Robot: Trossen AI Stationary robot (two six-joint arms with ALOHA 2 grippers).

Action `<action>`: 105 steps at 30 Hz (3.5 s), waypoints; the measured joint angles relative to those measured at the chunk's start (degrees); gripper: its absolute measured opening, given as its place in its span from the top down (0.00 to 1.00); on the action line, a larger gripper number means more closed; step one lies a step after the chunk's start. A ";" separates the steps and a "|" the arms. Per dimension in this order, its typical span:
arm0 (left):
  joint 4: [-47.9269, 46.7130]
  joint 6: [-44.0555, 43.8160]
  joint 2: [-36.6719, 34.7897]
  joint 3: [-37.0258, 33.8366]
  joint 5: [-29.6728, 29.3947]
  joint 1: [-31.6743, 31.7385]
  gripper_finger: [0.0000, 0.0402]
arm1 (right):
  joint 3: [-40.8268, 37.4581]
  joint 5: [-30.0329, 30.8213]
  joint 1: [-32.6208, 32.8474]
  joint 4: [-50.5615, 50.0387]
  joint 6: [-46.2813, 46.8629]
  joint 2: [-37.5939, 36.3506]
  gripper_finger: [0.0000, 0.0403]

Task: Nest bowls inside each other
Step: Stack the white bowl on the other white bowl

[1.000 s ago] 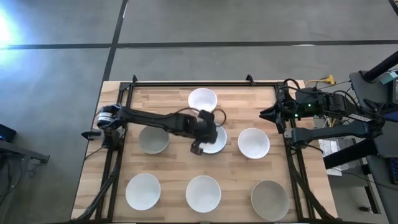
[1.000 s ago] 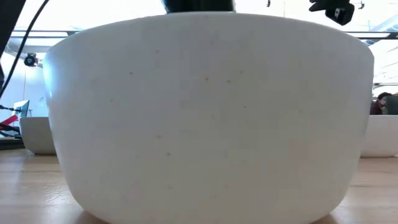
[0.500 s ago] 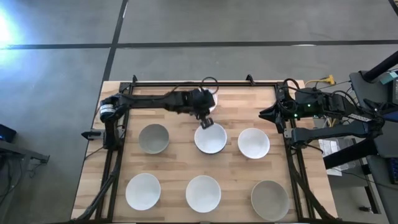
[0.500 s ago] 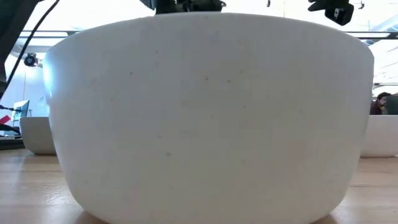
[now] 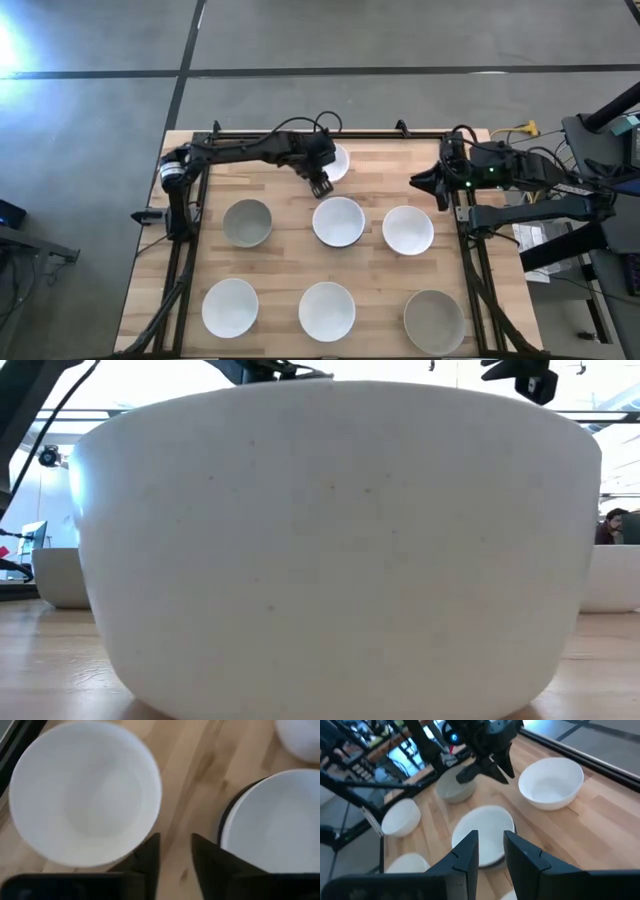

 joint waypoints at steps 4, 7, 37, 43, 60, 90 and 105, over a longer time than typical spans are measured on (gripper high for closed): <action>-2.56 1.37 0.49 0.00 0.43 0.82 0.51 | -0.39 0.17 0.00 3.43 1.72 1.63 0.79; -2.89 6.33 0.92 0.00 3.06 1.50 0.37 | -0.40 0.17 0.00 4.32 3.05 3.22 0.79; -2.18 18.35 14.34 1.29 1.03 4.58 0.44 | -0.39 -0.31 0.00 8.07 4.29 8.44 0.79; -2.52 18.70 13.66 1.39 1.07 4.64 0.83 | -0.39 0.44 0.00 8.19 4.32 8.49 0.79; -10.50 22.41 0.52 1.70 0.61 4.20 1.00 | -0.37 1.27 -0.02 14.06 5.80 8.89 0.79; -0.04 38.62 -6.86 0.87 5.82 -19.52 1.00 | -0.34 10.14 -0.07 6.71 6.26 5.47 0.79; -20.54 42.28 10.68 14.15 -7.42 -22.61 1.00 | -0.34 10.32 -0.02 4.06 8.80 3.39 0.79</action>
